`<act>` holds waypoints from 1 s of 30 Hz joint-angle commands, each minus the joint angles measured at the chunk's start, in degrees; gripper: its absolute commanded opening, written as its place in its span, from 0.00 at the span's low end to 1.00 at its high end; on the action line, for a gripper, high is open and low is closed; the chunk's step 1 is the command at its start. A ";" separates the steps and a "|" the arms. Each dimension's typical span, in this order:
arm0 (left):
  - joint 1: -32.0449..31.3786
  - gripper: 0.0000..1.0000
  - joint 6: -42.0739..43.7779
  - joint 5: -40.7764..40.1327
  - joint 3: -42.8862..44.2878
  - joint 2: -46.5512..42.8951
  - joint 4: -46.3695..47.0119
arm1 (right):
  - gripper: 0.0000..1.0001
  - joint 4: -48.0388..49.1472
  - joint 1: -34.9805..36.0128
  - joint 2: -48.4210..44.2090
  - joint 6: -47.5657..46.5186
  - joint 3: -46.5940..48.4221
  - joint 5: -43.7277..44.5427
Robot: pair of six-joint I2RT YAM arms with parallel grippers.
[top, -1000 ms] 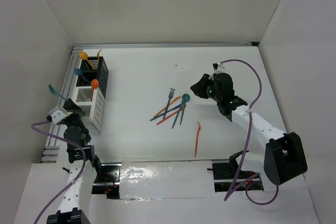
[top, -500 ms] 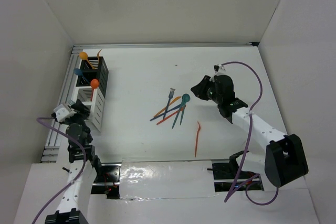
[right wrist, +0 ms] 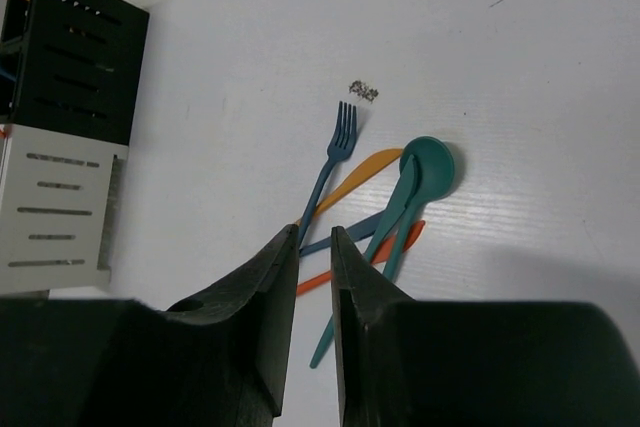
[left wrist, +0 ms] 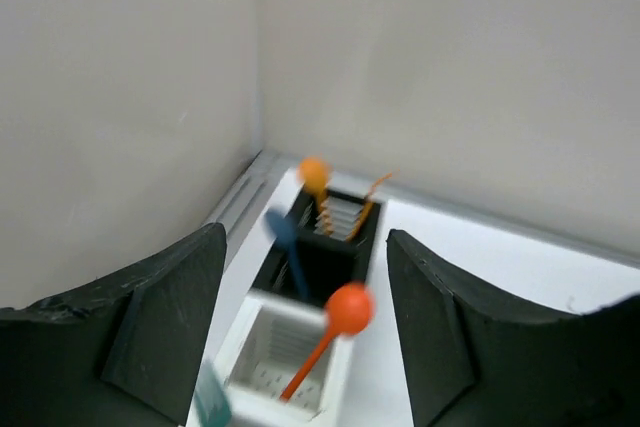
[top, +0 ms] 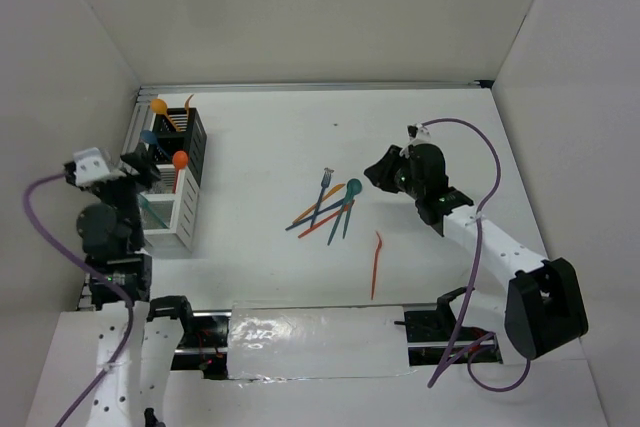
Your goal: Sort the eating utensils into containers
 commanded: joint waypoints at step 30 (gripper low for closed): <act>-8.03 0.96 -2.75 57.08 23.63 24.05 -30.47 | 0.67 -30.57 2.24 -11.06 3.20 -7.69 13.02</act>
